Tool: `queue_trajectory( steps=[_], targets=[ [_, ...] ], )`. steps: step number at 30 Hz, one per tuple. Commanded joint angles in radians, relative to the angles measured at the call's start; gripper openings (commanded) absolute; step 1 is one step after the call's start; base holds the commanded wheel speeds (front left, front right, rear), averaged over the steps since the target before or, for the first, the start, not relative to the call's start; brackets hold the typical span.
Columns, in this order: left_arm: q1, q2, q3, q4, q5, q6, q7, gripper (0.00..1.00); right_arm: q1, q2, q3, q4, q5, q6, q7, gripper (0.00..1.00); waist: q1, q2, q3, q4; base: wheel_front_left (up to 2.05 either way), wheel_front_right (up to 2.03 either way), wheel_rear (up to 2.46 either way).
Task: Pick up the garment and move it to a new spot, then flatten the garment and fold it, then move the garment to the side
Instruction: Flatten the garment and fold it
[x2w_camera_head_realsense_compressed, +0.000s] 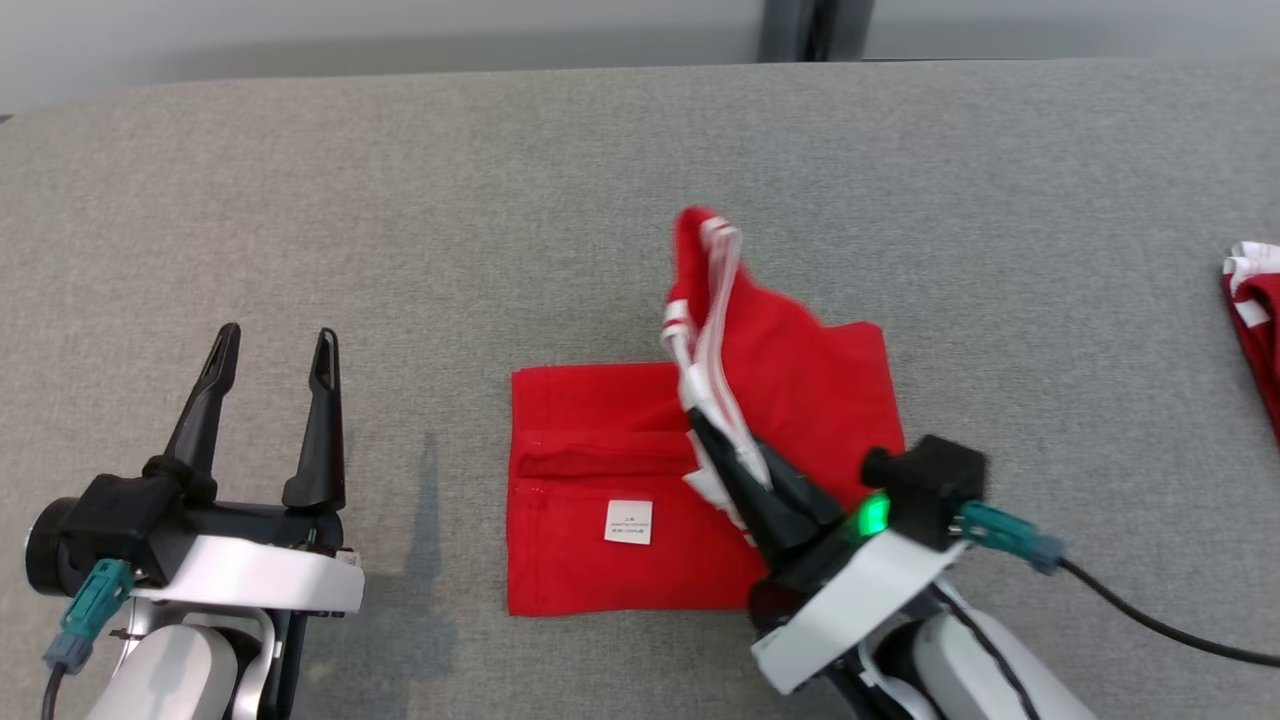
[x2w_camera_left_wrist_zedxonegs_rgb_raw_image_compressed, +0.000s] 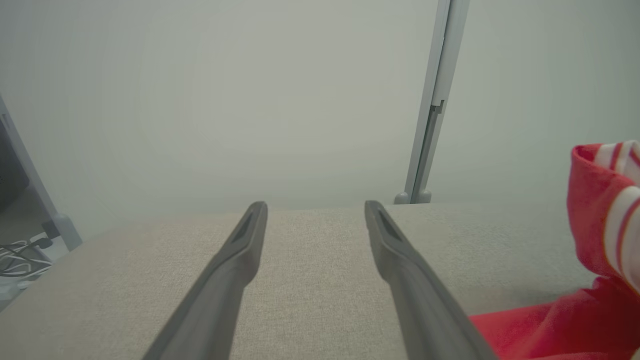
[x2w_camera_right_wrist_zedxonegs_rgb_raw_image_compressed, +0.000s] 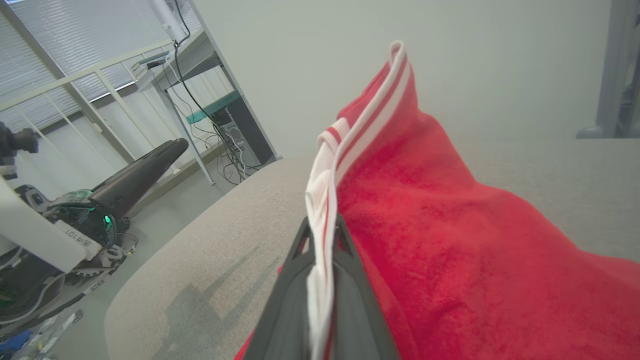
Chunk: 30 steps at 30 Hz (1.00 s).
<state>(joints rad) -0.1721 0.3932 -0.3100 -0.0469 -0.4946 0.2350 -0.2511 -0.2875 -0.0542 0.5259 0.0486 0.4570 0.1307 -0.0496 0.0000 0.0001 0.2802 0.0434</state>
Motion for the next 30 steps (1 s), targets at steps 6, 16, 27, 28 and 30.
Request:
queue_trajectory(
  steps=[6, 16, 27, 28, 30],
  targets=[
    [-0.037, -0.014, -0.015, 0.032, -0.003, -0.024, -0.007, 1.0, -0.113, 0.0, 0.148, 0.178, 0.117, 0.0, -0.105, 0.0, 0.0, -0.0001, 0.019, 0.043, 0.0, 0.0, 0.0],
    [-0.07, -0.035, -0.023, 0.071, 0.007, -0.046, -0.01, 1.0, -0.263, 0.001, 0.323, 0.392, 0.272, 0.0, -0.196, 0.68, 0.0, -0.0001, 0.04, 0.063, 0.0, 0.0, 0.0],
    [-0.069, -0.042, -0.007, 0.092, 0.019, -0.054, -0.013, 1.0, -0.281, 0.0, 0.262, 0.249, 0.327, 0.0, -0.217, 1.0, 0.0, -0.0001, 0.031, 0.035, 0.0, 0.0, 0.0],
    [-0.065, -0.041, -0.004, 0.092, 0.02, -0.053, -0.013, 1.0, -0.268, -0.001, 0.22, 0.23, 0.3, 0.0, -0.216, 1.0, 0.0, -0.0001, 0.029, 0.031, 0.0, 0.0, 0.0],
    [-0.057, -0.04, 0.001, 0.092, 0.022, -0.05, -0.013, 1.0, -0.24, -0.002, 0.124, 0.2, 0.236, 0.0, -0.216, 1.0, 0.0, -0.0001, 0.024, 0.023, 0.0, 0.0, 0.0]
  ],
)
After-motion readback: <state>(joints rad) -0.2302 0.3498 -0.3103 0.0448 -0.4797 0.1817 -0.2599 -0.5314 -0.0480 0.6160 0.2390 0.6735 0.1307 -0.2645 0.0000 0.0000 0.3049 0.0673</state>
